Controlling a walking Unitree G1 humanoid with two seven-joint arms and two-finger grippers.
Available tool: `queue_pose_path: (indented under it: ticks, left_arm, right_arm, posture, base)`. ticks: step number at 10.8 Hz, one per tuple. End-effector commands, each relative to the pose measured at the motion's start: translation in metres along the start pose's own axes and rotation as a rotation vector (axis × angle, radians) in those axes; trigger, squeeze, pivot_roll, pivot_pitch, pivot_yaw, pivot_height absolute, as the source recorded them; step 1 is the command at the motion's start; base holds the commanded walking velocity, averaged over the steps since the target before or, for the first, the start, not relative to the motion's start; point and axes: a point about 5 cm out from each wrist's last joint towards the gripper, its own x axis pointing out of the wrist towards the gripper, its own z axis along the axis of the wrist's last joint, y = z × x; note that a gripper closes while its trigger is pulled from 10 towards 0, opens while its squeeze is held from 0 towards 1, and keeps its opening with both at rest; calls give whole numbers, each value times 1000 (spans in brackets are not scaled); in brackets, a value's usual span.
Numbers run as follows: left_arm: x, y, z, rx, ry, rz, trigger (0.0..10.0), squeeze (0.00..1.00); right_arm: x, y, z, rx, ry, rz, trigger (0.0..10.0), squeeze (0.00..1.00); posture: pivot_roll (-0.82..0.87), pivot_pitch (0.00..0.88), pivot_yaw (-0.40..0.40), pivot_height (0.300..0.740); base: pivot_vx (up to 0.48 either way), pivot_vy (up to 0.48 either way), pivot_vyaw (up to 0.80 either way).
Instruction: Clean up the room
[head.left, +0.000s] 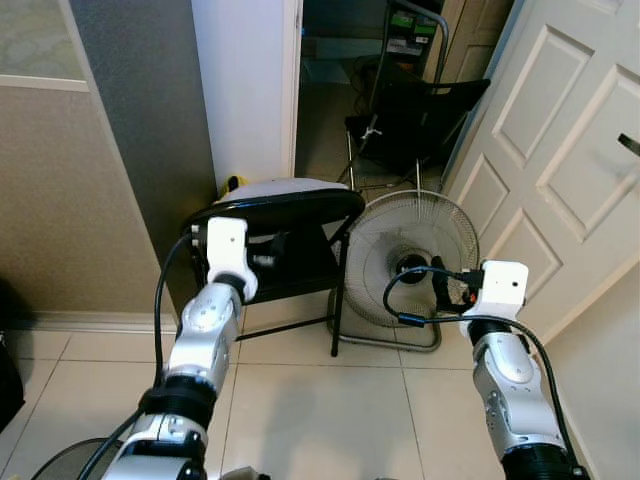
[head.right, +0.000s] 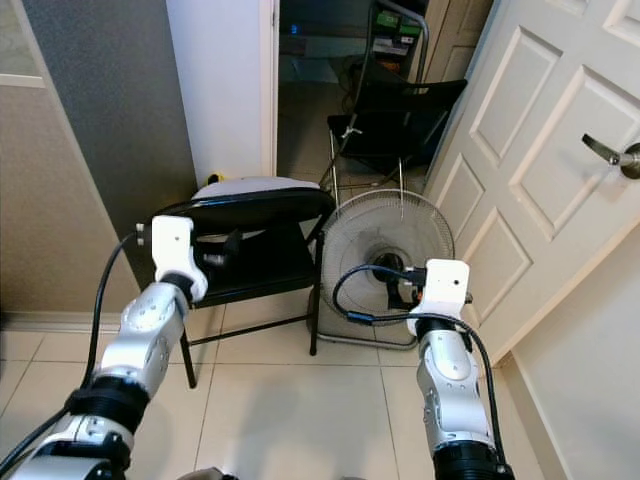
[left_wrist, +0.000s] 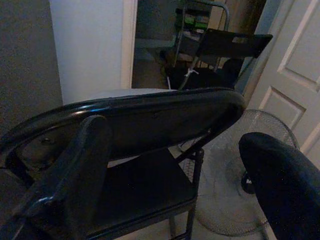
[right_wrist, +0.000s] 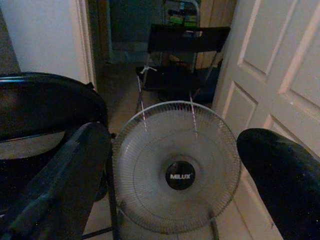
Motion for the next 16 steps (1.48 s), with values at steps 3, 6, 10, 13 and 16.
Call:
queue_pose_path:
  ticks: [3,6,10,13,16]
  left_arm:
    - [3,-5,3,-2,-6,-19,10000,0]
    - [3,-5,3,-2,-6,-19,10000,0]
    - [3,-5,3,-2,-6,-19,10000,0]
    - [3,-5,3,-2,-6,-19,10000,0]
    - [3,-5,3,-2,-6,-19,10000,0]
  right_arm:
    - [3,-5,3,5,-7,-22,10000,0]
    - [3,-5,3,5,-7,-22,10000,0]
    - [3,-5,3,5,-7,-22,10000,0]
    - [3,-5,3,5,-7,-22,10000,0]
    - [3,-5,3,5,-7,-22,10000,0]
  posture:
    - [-48,0,-32,740]
    - [-48,0,-32,740]
    - [-48,0,-32,740]
    - [-48,0,-32,740]
    - [-48,0,-32,740]
  base:
    - [0,0,0]
    - [0,0,0]
    - [0,0,0]
    - [0,0,0]
    - [0,0,0]
